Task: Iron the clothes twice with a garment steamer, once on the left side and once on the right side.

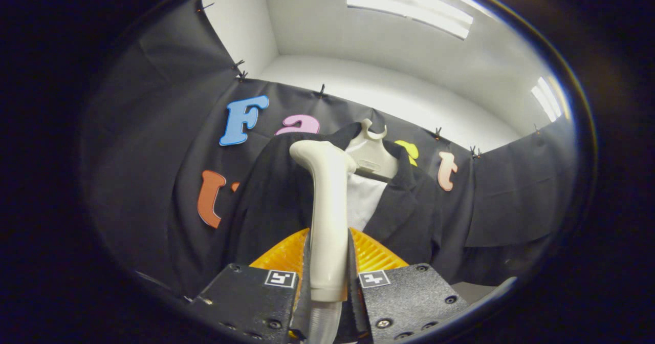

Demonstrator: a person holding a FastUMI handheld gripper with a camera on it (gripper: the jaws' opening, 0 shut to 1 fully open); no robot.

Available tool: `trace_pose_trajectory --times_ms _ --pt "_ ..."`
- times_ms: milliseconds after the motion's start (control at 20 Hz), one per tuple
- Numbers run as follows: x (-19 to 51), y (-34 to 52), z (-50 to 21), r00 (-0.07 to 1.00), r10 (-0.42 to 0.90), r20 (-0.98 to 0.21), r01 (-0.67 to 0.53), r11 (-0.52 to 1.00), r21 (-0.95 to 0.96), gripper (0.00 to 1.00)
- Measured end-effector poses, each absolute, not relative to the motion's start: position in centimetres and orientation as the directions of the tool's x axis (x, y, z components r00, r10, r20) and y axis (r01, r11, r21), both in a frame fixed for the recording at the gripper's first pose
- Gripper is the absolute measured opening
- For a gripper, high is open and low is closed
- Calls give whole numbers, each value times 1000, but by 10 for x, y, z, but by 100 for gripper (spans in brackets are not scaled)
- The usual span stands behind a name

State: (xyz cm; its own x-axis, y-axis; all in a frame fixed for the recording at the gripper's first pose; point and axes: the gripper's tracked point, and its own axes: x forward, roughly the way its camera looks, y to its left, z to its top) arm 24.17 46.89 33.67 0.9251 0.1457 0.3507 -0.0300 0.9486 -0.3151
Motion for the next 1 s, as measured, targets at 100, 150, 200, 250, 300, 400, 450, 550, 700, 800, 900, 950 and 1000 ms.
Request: trace_pose_trajectory --times_ms 100,150,200,250,300,400,450,550,700,800,900,950,1000 --pt "238 466 328 928 140 345 -26 949 -315 31" --pt "237 464 322 932 134 337 -22 948 -319 32" --pt "238 464 317 936 133 327 -24 947 -319 31" --pt "237 464 311 940 133 316 -26 947 -321 32" --pt "236 463 307 942 132 309 -26 946 -323 32" --pt "233 462 299 946 132 297 -30 946 -323 31" --pt "232 460 293 949 130 286 -33 946 -322 31" --pt "232 458 280 958 123 259 -36 947 -319 31" --pt "230 451 265 967 111 231 -33 948 -317 31" --pt "228 448 256 971 106 214 -34 948 -316 31" --pt "225 446 247 975 102 197 -36 949 -313 31" --pt "224 444 243 977 99 191 -35 949 -314 31" --pt "223 442 238 978 95 184 -33 949 -314 31"
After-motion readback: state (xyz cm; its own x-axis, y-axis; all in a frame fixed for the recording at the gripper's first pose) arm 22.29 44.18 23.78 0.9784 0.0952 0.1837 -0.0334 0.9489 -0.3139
